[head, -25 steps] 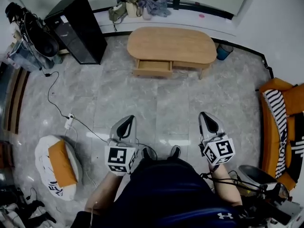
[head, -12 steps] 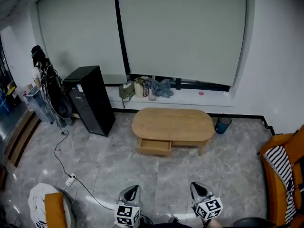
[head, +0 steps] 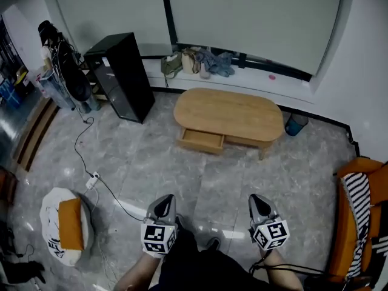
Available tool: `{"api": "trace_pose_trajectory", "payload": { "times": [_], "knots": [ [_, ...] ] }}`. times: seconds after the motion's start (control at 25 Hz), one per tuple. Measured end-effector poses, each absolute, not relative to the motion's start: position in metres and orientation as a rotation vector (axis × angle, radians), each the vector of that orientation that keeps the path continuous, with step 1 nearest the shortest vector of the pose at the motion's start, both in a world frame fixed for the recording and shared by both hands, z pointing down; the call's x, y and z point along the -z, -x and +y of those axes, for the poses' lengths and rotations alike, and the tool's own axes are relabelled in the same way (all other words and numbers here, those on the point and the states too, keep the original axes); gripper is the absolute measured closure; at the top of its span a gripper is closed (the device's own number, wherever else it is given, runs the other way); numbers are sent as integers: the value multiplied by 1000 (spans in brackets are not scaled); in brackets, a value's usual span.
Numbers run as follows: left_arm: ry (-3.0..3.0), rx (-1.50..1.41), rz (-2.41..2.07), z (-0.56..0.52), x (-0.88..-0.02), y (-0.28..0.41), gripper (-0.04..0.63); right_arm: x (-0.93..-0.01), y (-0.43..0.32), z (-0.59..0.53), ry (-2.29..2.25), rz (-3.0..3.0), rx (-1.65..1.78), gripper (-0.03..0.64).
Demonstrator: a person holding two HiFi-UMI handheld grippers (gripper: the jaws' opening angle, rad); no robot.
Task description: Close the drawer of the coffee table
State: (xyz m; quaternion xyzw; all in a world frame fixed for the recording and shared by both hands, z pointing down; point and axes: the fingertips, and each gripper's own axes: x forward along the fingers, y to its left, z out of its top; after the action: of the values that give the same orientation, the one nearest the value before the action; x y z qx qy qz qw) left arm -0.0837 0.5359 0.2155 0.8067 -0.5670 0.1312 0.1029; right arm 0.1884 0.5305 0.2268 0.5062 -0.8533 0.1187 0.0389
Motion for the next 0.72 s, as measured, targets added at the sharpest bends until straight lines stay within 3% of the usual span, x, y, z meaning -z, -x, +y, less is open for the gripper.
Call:
{"api": "trace_pose_trajectory", "payload": {
  "times": [0.72],
  "knots": [
    [-2408,-305,-1626,334,-213,145,594,-212,-165,368,-1734,-2480,-357,615]
  ]
}}
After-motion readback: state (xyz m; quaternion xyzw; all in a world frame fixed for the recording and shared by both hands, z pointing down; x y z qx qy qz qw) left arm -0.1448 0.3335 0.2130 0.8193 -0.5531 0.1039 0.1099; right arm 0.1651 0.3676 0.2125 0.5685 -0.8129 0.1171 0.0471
